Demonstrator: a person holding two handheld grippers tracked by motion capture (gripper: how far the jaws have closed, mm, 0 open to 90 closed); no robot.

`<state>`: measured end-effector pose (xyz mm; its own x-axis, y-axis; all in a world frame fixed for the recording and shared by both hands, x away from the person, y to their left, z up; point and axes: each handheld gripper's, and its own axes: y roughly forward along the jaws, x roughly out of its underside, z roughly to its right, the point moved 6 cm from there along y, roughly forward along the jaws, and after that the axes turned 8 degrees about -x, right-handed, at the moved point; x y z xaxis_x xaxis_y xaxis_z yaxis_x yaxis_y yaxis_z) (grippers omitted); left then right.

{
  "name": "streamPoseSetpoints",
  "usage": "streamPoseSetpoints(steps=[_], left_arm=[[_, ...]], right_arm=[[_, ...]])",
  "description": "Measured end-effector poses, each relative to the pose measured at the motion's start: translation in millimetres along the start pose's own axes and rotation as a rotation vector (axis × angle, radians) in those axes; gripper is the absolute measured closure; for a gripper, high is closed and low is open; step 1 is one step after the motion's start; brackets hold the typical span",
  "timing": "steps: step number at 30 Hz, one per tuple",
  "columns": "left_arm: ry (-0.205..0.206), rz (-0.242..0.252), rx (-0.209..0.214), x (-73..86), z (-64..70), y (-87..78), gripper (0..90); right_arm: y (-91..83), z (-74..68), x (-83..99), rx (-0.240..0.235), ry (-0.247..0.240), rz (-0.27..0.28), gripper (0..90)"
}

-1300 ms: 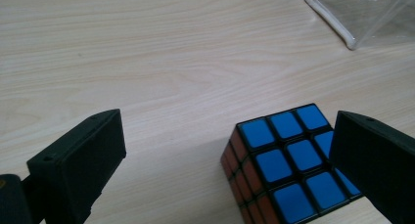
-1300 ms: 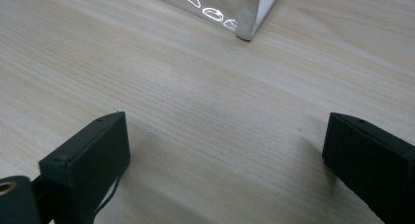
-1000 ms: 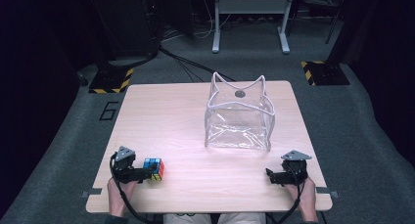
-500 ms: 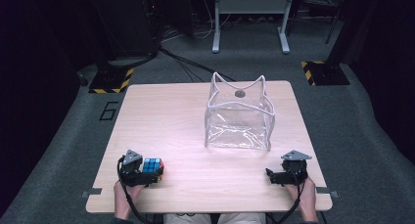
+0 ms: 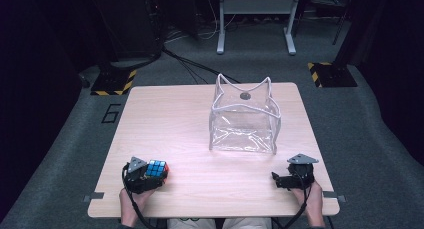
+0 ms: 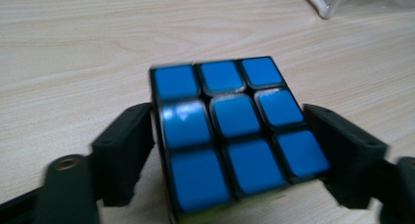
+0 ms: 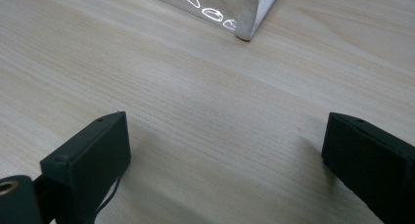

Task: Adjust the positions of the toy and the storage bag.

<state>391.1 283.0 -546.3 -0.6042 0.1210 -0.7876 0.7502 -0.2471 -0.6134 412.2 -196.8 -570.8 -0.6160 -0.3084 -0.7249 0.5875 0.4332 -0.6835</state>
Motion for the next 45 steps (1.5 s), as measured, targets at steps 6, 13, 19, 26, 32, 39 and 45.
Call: streamPoseSetpoints(steps=[6,13,19,26,32,39,45], left_arm=[[0.011,0.007,-0.015,1.0,1.4,0.1,31.9],[0.022,0.029,0.001,-0.7,1.2,-2.2,34.0],[0.037,0.028,0.011,-0.6,4.6,-2.0,34.1],[0.074,0.036,0.032,-5.3,18.0,-1.2,34.1],[0.115,0.046,0.066,-12.1,36.3,0.1,34.1],[0.186,0.042,0.123,-17.8,65.3,8.8,34.1],[0.249,0.038,0.181,-22.0,96.7,17.6,34.1]], right_arm=[[-0.2,-0.2,0.2,0.002,0.005,0.000,3.5],[-0.2,-0.2,0.1,0.002,0.004,0.000,3.6],[-0.2,-0.2,0.1,0.002,0.004,0.000,3.6],[-0.2,-0.1,0.1,0.002,0.004,0.001,3.6],[-0.2,-0.3,0.2,0.003,0.007,0.001,3.7],[-0.3,-0.3,0.2,0.003,0.007,0.002,3.7],[-0.4,-0.3,0.2,0.004,0.008,0.002,3.8]])
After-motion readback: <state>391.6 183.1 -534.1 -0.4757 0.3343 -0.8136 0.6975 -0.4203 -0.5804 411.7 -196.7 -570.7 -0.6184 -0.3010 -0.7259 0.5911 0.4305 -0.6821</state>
